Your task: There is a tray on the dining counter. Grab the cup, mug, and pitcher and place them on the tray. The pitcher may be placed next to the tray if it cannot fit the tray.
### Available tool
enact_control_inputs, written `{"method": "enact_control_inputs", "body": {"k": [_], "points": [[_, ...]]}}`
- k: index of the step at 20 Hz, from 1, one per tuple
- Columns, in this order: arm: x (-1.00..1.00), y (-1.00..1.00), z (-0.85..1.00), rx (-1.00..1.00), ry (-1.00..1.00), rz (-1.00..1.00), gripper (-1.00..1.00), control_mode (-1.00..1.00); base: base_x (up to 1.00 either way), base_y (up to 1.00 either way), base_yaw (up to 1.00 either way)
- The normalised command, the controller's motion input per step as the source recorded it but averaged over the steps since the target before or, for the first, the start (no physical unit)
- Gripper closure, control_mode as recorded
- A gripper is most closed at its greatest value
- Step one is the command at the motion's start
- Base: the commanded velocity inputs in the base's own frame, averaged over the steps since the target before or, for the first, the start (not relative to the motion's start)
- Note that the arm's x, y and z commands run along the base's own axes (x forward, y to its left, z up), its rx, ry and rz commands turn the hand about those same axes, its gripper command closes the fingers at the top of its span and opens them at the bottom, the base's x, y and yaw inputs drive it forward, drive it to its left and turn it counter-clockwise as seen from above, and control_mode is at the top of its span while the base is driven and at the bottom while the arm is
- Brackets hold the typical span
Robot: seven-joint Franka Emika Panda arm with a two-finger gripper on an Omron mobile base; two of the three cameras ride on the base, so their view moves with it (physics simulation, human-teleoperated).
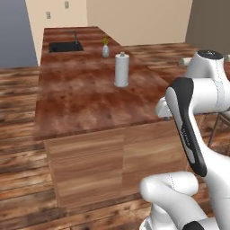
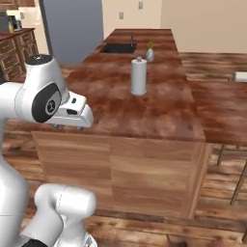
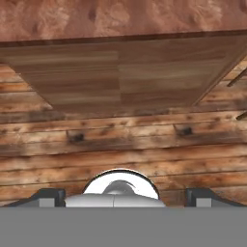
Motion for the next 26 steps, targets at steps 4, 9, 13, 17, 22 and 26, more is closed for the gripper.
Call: {"method": "enact_control_inputs", "body": {"k": [4,9,13,17,22,26], "points": [[0.00,0.00,0.00,0.00,0.00,0.00,-1.00,1.00,0.40,1.00,0.00],[0.00,0.00,0.00,0.00,0.00,0.00,-1.00,1.00,0.36,1.00,0.00],[0.00,0.00,0.00,0.00,0.00,0.00,-1.00,1.00,0.23,1.00,0.00],[0.00,0.00,0.00,0.00,0.00,0.00,-1.00,1.00,0.12,1.00,0.00],[0.00,0.00,0.00,0.00,0.00,0.00,-1.00,1.00,0.08,1.00,0.00],[0.00,0.00,0.00,0.00,0.00,0.00,-1.00,1.00,0.08,1.00,0.00]]}}
